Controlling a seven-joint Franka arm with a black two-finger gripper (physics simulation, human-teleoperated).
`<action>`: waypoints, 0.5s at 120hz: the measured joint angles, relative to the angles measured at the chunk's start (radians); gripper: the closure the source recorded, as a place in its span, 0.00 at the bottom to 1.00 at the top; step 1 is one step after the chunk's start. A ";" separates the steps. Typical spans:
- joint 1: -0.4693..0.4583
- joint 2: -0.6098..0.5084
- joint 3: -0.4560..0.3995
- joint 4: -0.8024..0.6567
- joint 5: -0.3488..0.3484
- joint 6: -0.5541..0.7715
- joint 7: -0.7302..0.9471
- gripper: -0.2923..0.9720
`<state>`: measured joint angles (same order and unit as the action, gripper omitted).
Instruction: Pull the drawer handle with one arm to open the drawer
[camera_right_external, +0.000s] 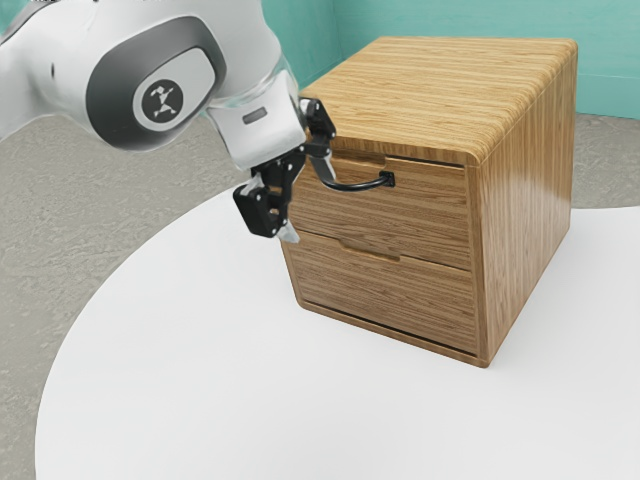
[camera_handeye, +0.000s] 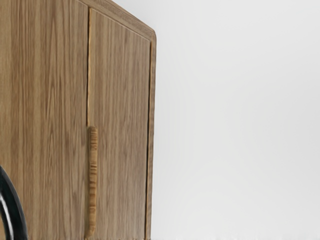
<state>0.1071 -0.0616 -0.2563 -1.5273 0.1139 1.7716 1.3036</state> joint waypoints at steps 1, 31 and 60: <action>0.002 0.001 0.000 0.000 0.000 0.002 0.003 0.23; 0.015 0.034 0.001 0.000 -0.039 0.044 0.054 0.23; -0.004 0.068 0.004 -0.001 -0.048 0.071 0.066 0.23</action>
<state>0.1033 0.0063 -0.2522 -1.5282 0.0655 1.8421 1.3695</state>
